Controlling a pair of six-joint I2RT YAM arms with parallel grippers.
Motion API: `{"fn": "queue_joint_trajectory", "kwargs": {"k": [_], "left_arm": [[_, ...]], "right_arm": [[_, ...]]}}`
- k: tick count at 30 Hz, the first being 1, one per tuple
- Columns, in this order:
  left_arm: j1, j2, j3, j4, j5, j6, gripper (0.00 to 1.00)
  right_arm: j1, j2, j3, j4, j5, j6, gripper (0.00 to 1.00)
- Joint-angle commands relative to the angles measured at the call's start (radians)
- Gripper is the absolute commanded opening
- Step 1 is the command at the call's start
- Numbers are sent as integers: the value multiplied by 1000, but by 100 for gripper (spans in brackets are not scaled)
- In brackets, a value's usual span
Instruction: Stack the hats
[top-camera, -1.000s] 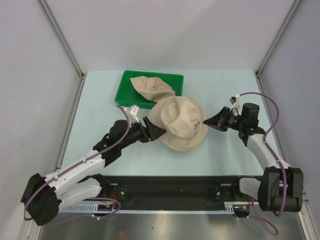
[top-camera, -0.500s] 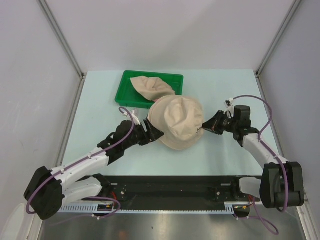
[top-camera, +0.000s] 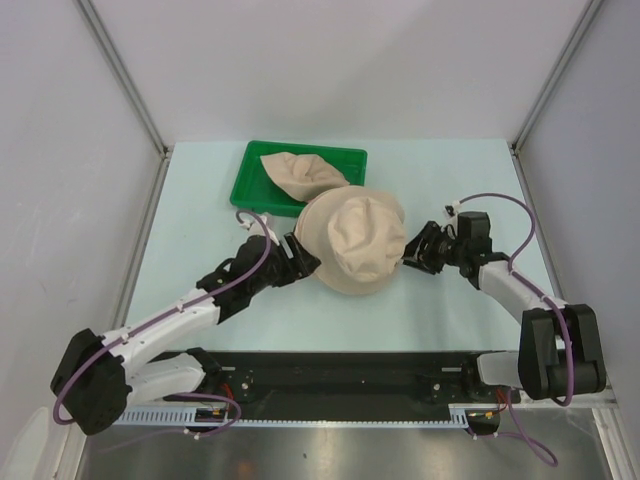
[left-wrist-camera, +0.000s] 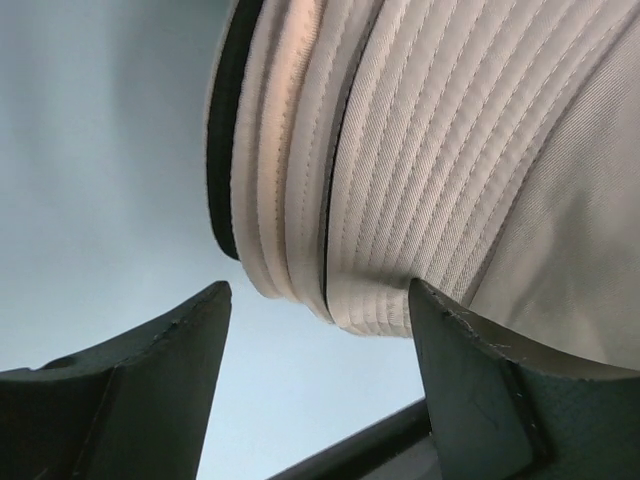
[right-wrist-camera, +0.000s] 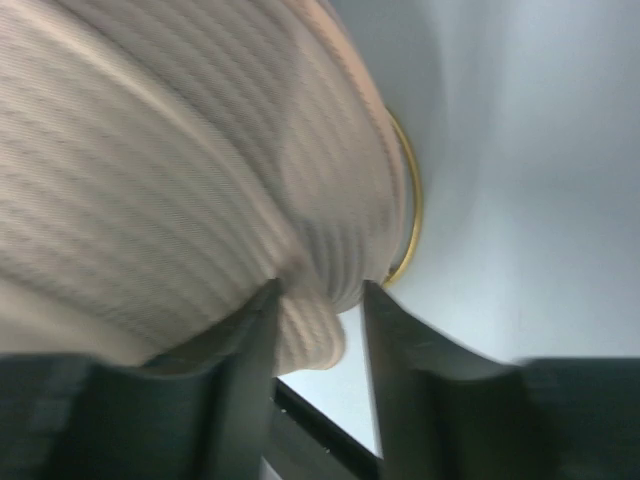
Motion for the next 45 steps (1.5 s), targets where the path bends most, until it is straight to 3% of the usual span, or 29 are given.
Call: {"fn": "queue_joint_trajectory", "kwargs": {"k": [1, 3, 9, 14, 19, 22, 27, 35, 45], "left_arm": [[13, -81, 80, -97, -150, 72, 77], [14, -132, 109, -129, -181, 113, 77], [14, -94, 215, -108, -171, 200, 78], [14, 38, 306, -39, -100, 222, 81], [17, 141, 333, 9, -95, 210, 82], [23, 190, 337, 8, -66, 191, 81], [25, 230, 316, -15, -71, 178, 82], [33, 283, 278, -12, -60, 171, 82], [34, 290, 276, -184, -163, 159, 81]], "right_arm": [[-49, -50, 41, -123, 29, -65, 56], [-108, -91, 57, -186, 19, -80, 63], [-216, -234, 173, -358, 59, -182, 66], [-212, -182, 291, -239, -46, -125, 68], [-158, -89, 330, -53, -79, -42, 68], [-55, -6, 356, -27, -74, -19, 68], [64, 75, 341, -91, 10, -8, 68], [92, 218, 269, -103, 50, -44, 68], [115, 294, 322, -249, 165, -123, 68]]}}
